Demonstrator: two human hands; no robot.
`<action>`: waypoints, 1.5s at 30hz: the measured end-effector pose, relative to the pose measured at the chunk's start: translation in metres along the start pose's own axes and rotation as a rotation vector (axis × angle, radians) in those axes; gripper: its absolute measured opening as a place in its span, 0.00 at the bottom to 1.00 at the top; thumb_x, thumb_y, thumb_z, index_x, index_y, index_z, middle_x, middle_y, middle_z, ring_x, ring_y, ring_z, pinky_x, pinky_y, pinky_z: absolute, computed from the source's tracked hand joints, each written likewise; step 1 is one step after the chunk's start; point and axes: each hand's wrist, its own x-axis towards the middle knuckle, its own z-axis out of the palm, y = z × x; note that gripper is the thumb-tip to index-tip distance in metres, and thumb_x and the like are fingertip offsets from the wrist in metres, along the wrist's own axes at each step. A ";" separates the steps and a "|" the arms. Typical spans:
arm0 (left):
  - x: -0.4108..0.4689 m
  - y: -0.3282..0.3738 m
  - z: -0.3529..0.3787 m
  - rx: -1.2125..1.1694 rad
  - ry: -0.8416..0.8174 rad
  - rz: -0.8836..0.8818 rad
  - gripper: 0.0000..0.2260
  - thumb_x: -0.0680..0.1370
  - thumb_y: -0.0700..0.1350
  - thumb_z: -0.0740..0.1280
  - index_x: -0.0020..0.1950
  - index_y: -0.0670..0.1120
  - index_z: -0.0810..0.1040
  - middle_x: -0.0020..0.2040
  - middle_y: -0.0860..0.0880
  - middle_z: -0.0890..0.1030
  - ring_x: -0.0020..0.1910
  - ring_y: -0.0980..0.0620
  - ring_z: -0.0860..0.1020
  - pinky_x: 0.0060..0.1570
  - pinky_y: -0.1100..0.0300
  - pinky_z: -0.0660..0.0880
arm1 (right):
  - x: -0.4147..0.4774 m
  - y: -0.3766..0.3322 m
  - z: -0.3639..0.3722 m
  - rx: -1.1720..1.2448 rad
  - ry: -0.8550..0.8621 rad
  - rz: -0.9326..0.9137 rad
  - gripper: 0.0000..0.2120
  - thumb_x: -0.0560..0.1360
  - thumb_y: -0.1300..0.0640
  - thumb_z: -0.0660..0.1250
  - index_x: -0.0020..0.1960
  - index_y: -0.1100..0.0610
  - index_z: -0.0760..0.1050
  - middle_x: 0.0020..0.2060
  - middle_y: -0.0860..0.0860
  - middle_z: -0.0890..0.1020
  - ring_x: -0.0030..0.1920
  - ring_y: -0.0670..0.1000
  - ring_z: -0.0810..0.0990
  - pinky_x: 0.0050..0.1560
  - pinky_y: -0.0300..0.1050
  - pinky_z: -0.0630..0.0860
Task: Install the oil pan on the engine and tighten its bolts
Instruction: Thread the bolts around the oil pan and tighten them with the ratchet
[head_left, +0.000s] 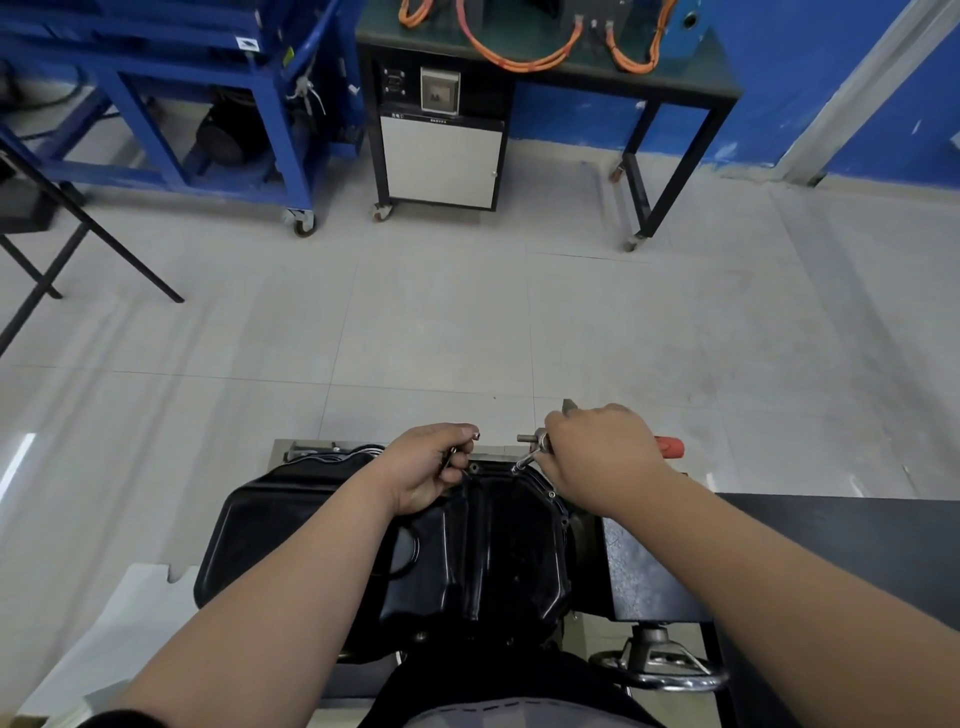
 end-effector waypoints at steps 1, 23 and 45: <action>0.000 0.000 -0.001 -0.014 0.000 -0.007 0.05 0.78 0.38 0.61 0.43 0.42 0.74 0.33 0.49 0.70 0.23 0.59 0.66 0.19 0.69 0.58 | -0.001 0.001 0.003 0.043 -0.007 -0.012 0.14 0.77 0.45 0.56 0.52 0.53 0.72 0.47 0.51 0.79 0.46 0.55 0.78 0.44 0.48 0.65; 0.016 0.000 -0.003 -0.060 0.159 -0.056 0.11 0.78 0.47 0.61 0.36 0.48 0.65 0.23 0.54 0.59 0.18 0.58 0.56 0.17 0.69 0.51 | -0.023 0.005 -0.039 0.891 0.386 0.335 0.01 0.67 0.53 0.64 0.36 0.48 0.71 0.31 0.40 0.74 0.35 0.44 0.73 0.34 0.47 0.73; 0.039 0.039 0.027 1.289 0.065 -0.517 0.14 0.77 0.46 0.59 0.31 0.47 0.70 0.22 0.51 0.61 0.20 0.54 0.57 0.22 0.68 0.54 | 0.025 -0.006 -0.045 0.521 0.091 -0.027 0.06 0.76 0.52 0.61 0.42 0.51 0.65 0.40 0.46 0.73 0.40 0.51 0.72 0.39 0.43 0.61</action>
